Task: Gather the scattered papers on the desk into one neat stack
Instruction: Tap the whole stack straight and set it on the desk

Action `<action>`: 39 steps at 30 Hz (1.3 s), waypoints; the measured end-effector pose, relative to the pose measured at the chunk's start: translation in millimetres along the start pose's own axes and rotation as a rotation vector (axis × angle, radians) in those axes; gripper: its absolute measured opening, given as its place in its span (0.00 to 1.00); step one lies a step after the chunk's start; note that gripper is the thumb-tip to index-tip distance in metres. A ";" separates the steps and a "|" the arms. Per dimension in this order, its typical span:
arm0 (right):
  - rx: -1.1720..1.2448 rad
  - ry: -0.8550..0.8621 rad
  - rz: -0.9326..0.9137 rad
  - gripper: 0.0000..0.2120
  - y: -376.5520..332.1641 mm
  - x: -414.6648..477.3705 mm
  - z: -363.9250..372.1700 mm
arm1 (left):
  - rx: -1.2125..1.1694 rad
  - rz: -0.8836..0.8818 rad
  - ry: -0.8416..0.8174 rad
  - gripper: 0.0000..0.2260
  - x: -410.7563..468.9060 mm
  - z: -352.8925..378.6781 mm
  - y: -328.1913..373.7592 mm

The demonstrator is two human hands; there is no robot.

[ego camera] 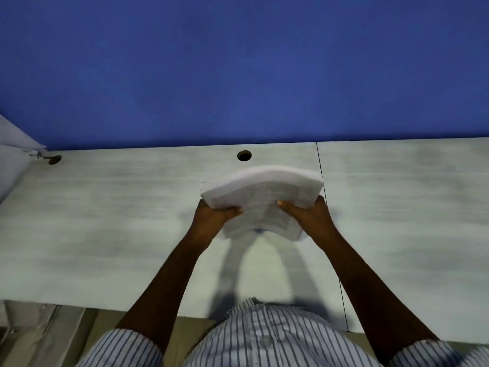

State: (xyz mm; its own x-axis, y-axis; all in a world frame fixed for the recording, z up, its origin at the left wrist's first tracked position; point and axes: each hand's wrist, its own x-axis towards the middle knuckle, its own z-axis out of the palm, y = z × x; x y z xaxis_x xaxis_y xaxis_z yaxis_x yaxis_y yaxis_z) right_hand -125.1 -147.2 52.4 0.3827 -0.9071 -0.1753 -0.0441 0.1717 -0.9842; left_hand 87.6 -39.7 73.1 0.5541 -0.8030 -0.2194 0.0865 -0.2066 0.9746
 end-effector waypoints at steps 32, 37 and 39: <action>0.388 -0.213 0.612 0.19 64.5 -41.2 32.9 | -0.401 -0.628 -0.107 0.13 -53.1 -38.1 -57.1; 0.524 -0.233 0.729 0.20 87.2 -64.0 54.5 | -0.428 -0.768 -0.117 0.16 -67.5 -74.9 -81.3; 0.549 -0.226 0.759 0.20 99.3 -75.6 63.4 | -0.477 -0.862 -0.198 0.15 -72.0 -89.4 -87.9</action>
State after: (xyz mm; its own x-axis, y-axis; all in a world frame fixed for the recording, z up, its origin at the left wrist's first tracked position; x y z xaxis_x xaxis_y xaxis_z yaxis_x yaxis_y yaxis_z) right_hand -99.9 -37.1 -30.4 0.6015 -0.3949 -0.6945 0.0633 0.8901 -0.4513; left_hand 114.1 86.3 7.2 0.0018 -0.5726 -0.8199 0.7402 -0.5505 0.3861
